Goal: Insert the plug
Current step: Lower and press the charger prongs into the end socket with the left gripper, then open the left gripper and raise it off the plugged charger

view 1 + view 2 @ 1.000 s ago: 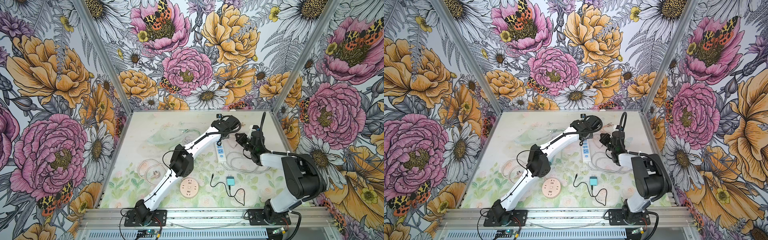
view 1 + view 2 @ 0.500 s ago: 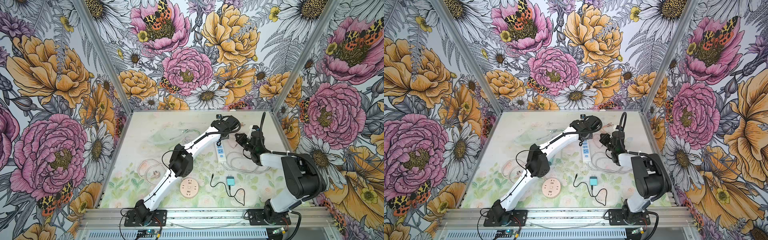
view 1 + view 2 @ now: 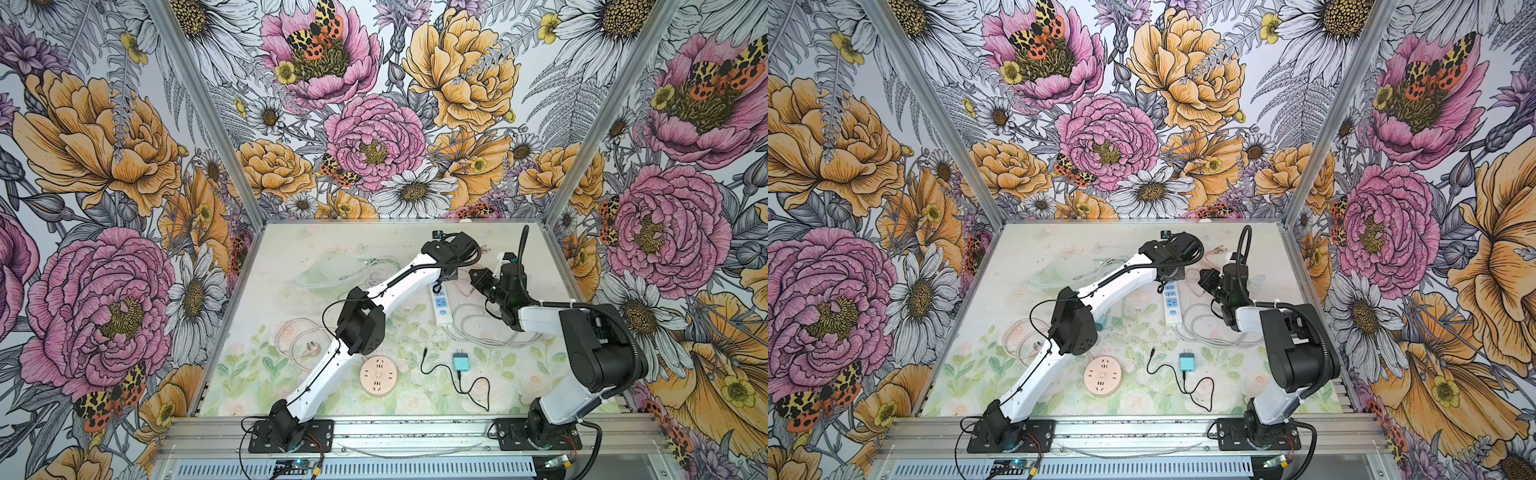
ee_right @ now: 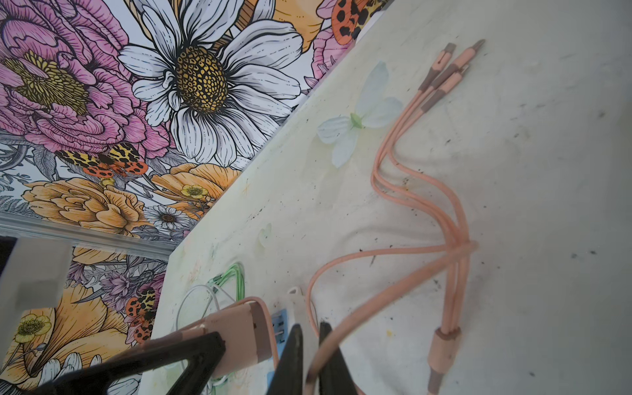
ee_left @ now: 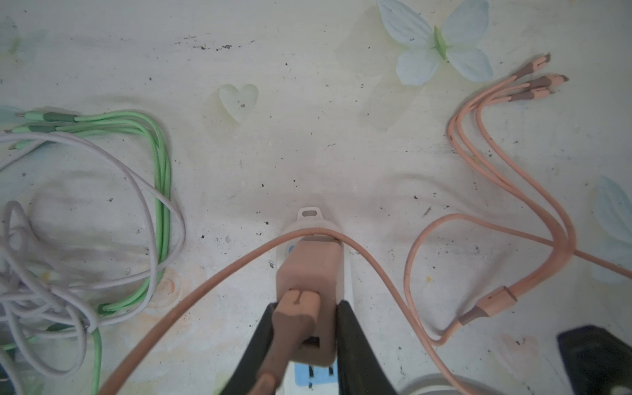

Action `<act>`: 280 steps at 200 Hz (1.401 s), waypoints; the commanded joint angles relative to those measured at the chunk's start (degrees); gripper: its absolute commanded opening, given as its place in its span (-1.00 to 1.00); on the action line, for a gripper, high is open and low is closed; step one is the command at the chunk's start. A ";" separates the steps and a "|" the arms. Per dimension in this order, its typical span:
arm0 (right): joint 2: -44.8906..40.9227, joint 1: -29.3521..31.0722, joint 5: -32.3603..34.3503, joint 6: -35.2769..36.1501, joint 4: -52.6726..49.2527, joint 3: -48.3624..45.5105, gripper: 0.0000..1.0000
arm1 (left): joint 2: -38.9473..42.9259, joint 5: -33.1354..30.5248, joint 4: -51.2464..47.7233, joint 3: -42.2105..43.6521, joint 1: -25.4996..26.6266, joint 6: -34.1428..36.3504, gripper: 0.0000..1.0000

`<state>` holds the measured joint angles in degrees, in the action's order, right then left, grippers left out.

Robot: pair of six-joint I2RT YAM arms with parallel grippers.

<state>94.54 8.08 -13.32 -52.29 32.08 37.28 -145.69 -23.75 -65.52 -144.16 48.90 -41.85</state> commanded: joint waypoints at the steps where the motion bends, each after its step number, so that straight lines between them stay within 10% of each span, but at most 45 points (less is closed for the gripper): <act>1: 0.43 0.35 -0.04 -0.35 1.32 0.17 -0.74 | 2.08 -0.08 -1.38 1.81 -0.52 0.88 -1.00; 198: 3.09 0.71 -0.49 -1.86 1.70 -0.02 -0.76 | -2.67 2.96 -4.47 -3.54 -1.43 -1.13 -1.00; 280: 0.75 0.65 1.37 3.30 -5.51 2.48 -0.37 | 12.25 9.13 3.16 13.59 -1.43 4.11 -0.35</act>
<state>96.99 8.34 -13.28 -51.66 29.36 37.54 -141.78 -19.51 -68.40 -137.95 47.44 -39.70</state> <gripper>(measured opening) 0.273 0.309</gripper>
